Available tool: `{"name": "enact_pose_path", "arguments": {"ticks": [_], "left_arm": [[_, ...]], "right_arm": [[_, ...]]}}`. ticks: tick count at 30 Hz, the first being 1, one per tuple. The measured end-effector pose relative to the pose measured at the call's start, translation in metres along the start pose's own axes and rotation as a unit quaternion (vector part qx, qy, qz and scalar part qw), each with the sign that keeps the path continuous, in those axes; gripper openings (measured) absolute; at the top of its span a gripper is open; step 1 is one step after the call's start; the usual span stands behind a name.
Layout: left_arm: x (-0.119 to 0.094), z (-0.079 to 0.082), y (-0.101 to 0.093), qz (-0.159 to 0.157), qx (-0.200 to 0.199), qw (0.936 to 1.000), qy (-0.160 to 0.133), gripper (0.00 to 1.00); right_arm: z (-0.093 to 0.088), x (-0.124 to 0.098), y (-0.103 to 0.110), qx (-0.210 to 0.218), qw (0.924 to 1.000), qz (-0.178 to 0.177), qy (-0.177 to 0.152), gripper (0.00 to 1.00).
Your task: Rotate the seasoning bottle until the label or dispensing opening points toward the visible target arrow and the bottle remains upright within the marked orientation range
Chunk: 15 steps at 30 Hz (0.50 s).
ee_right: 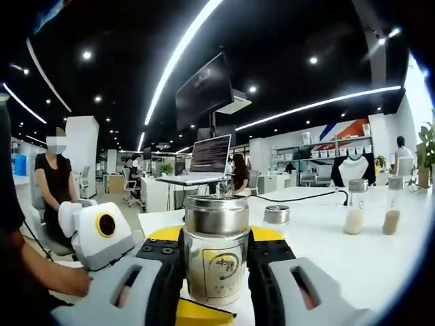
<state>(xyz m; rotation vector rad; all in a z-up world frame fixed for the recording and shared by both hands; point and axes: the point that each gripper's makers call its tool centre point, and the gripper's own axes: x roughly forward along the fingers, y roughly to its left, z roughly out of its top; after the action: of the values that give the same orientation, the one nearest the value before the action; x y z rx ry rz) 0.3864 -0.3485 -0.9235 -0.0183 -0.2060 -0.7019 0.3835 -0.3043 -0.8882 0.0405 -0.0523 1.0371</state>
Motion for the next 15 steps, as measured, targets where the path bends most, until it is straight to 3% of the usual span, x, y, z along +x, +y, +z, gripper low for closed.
{"name": "enact_pose_path", "arguments": {"ticks": [4, 6, 8, 12, 15], "left_arm": [[-0.001, -0.001, 0.008, 0.032, 0.021, 0.9993, 0.001, 0.41], [-0.005, 0.001, 0.012, 0.033, 0.006, 0.9994, -0.004, 0.37], [-0.004, 0.000, 0.011, 0.021, -0.001, 0.9998, -0.006, 0.37], [-0.006, -0.003, 0.010, 0.001, 0.009, 0.9999, 0.008, 0.37], [-0.010, 0.000, 0.002, -0.053, -0.028, 0.9982, 0.002, 0.36]], "right_arm": [[0.000, 0.004, -0.001, 0.017, 0.9998, -0.009, -0.007, 0.33], [-0.001, 0.005, 0.001, 0.026, 0.9996, -0.002, -0.004, 0.33], [0.000, 0.005, 0.000, 0.026, 0.9997, 0.000, -0.006, 0.33], [-0.002, 0.002, 0.008, 0.008, 0.9987, 0.049, 0.005, 0.33], [0.001, -0.008, 0.016, 0.012, 0.9944, 0.105, 0.001, 0.32]]}}
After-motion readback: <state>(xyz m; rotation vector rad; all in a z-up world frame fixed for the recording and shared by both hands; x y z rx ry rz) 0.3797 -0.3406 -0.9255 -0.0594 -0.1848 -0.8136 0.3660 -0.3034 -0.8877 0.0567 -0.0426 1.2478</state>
